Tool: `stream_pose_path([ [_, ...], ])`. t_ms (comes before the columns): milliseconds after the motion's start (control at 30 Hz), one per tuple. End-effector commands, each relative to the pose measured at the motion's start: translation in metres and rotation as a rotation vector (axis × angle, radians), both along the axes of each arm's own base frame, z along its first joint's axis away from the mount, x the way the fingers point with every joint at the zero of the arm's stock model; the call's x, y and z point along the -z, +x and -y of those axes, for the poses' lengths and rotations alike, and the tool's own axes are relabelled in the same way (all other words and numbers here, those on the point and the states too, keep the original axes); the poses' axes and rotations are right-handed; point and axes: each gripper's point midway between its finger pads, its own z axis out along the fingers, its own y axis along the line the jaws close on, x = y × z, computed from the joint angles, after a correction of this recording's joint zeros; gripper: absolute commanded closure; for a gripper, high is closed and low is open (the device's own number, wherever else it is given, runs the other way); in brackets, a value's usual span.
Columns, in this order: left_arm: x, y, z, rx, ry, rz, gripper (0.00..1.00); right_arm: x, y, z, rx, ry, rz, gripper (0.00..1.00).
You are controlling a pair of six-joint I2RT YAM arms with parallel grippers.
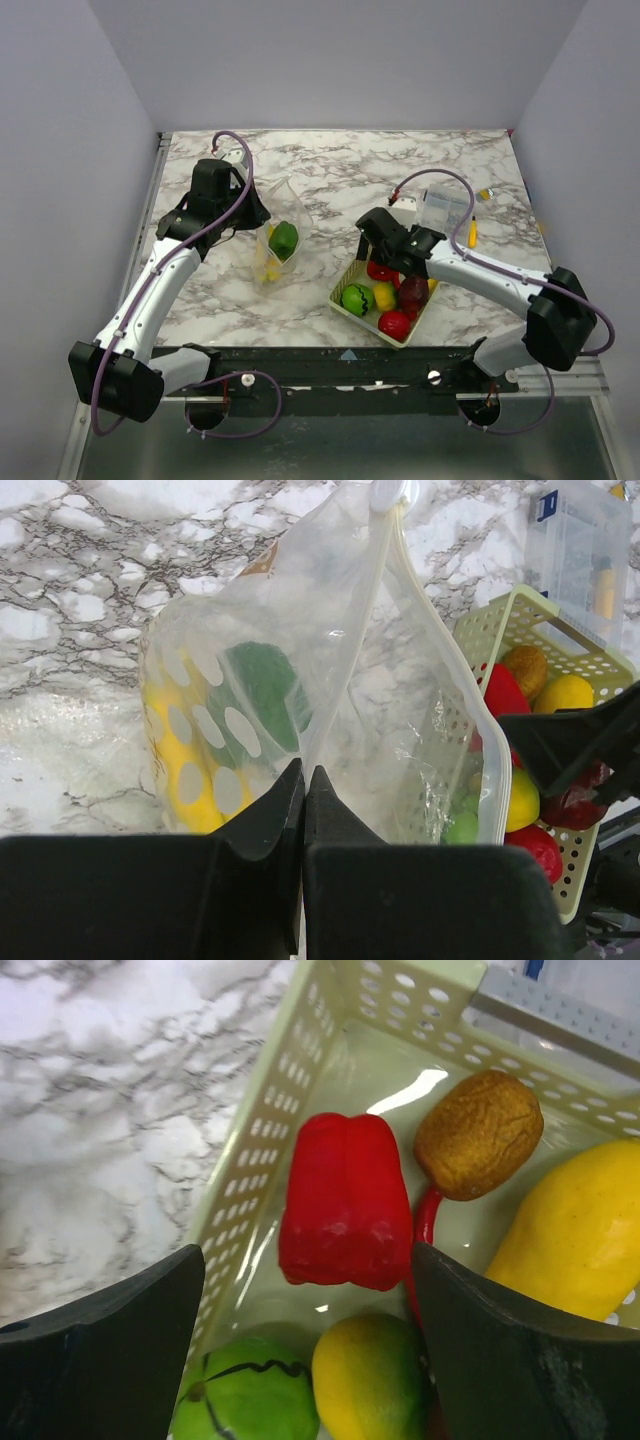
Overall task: Place the food in the zip-top bag and seal the zipper
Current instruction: Pick up the fake vegetable from the bin.
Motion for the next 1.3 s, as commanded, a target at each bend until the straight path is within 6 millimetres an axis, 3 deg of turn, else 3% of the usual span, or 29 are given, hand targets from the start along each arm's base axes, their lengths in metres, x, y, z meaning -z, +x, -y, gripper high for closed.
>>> stream_pose_path([
  [0,-0.007,0.001,0.006,0.023,-0.024,0.020,1.00,0.032,-0.002,0.019,0.081,-0.093,-0.058,0.13],
  [400,-0.006,0.001,0.007,0.027,-0.028,0.017,1.00,0.062,0.001,0.030,0.124,-0.161,-0.075,0.19],
  [467,-0.006,0.001,0.007,0.027,-0.028,0.017,1.00,0.063,0.000,0.028,0.119,-0.150,-0.075,0.24],
  [667,-0.006,0.001,0.007,0.027,-0.028,0.017,1.00,0.046,0.000,0.024,0.103,-0.106,-0.056,0.52],
  [933,-0.007,0.000,0.008,0.031,-0.033,0.019,1.00,-0.024,0.009,0.023,0.086,-0.036,0.065,0.74],
  [1100,-0.008,0.000,0.008,0.030,-0.033,0.021,1.00,-0.082,0.010,-0.011,-0.029,0.225,0.192,0.84],
  [1267,-0.007,0.000,0.007,0.030,-0.031,0.019,1.00,-0.153,-0.004,-0.056,-0.206,0.606,0.346,0.86],
])
